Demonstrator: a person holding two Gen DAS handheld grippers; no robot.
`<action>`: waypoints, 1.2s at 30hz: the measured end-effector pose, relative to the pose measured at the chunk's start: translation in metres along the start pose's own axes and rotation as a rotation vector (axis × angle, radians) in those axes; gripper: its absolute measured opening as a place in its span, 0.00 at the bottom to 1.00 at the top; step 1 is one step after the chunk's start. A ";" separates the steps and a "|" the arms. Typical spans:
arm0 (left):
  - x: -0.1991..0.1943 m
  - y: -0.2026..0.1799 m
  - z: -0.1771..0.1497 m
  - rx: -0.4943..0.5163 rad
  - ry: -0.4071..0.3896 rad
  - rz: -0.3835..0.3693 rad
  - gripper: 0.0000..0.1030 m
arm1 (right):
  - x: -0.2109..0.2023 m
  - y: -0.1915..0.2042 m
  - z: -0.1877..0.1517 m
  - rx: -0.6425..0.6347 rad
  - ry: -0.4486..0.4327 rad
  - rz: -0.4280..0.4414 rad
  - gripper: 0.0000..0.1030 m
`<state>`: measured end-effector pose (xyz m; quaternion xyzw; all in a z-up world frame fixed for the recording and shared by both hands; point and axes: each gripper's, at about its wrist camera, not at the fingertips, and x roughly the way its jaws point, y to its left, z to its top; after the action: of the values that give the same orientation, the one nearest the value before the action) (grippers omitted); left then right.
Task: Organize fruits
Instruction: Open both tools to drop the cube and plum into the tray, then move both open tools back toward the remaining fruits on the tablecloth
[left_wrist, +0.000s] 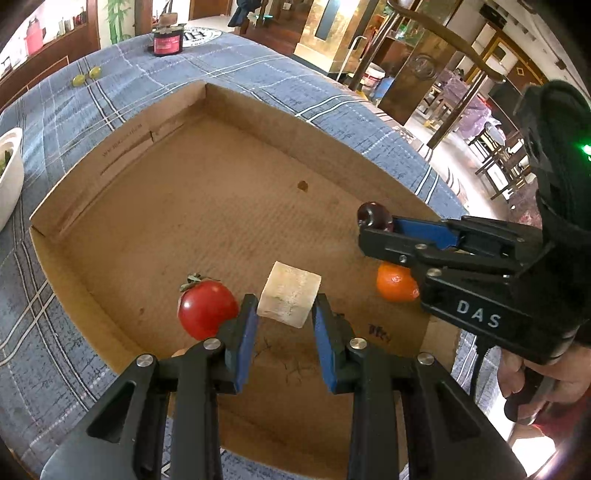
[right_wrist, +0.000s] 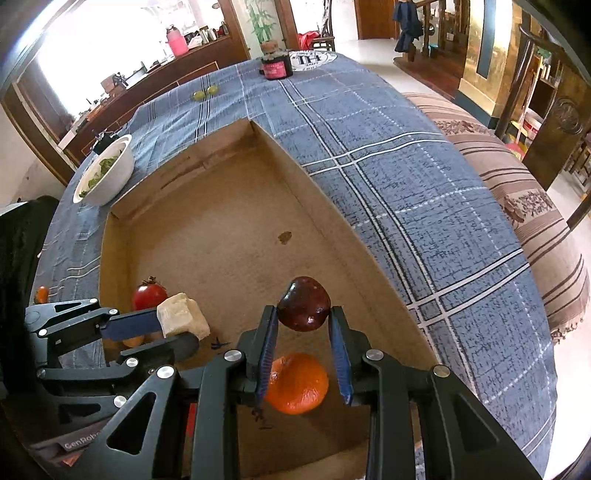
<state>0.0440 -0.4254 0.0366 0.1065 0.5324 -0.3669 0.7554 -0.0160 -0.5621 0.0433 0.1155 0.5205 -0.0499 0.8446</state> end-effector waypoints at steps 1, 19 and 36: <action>0.000 -0.001 0.000 0.007 0.001 0.006 0.26 | 0.001 0.000 0.000 0.000 0.003 0.000 0.28; -0.020 -0.001 -0.004 0.007 -0.042 -0.024 0.46 | -0.019 0.000 -0.003 0.023 -0.048 -0.004 0.45; -0.087 0.072 -0.063 -0.183 -0.116 0.025 0.50 | -0.064 0.063 -0.011 -0.014 -0.153 0.084 0.63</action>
<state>0.0320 -0.3015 0.0715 0.0220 0.5176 -0.3129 0.7960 -0.0419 -0.5003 0.1044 0.1272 0.4494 -0.0193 0.8840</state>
